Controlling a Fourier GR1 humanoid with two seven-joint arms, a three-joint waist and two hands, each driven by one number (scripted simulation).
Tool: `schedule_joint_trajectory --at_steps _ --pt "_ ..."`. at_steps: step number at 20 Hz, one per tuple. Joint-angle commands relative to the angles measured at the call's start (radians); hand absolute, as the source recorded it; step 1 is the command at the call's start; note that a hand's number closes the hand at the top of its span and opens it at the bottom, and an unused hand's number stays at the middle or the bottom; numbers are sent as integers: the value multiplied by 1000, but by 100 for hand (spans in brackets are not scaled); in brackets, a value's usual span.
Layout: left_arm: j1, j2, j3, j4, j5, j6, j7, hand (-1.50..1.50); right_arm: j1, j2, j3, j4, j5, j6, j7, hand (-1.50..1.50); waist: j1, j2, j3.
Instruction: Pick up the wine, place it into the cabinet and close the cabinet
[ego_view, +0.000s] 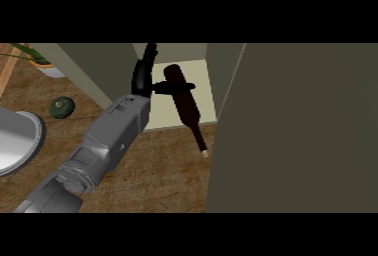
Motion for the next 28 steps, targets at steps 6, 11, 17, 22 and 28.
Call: schedule_joint_trajectory --at_steps 6,11,17,22,28 --pt "10 25 92 -106 71 -288 -140 -150 -32 -16 1 -32 37 -59 57 -150 85 -42 10" --pt "6 20 88 -156 56 -347 -50 -150 -57 -50 -9 -30 52 -87 108 -150 115 -54 12" --pt "81 -33 38 -329 3 -260 -11 -150 5 -32 55 -101 130 -129 124 -150 137 -64 12" --pt "125 -68 -26 -579 -24 -171 121 -150 -32 -49 21 -19 77 -103 88 -150 151 -68 13" --pt "304 -69 -137 -918 -38 -16 241 -150 33 -49 26 -97 66 -103 95 -150 141 -65 13"
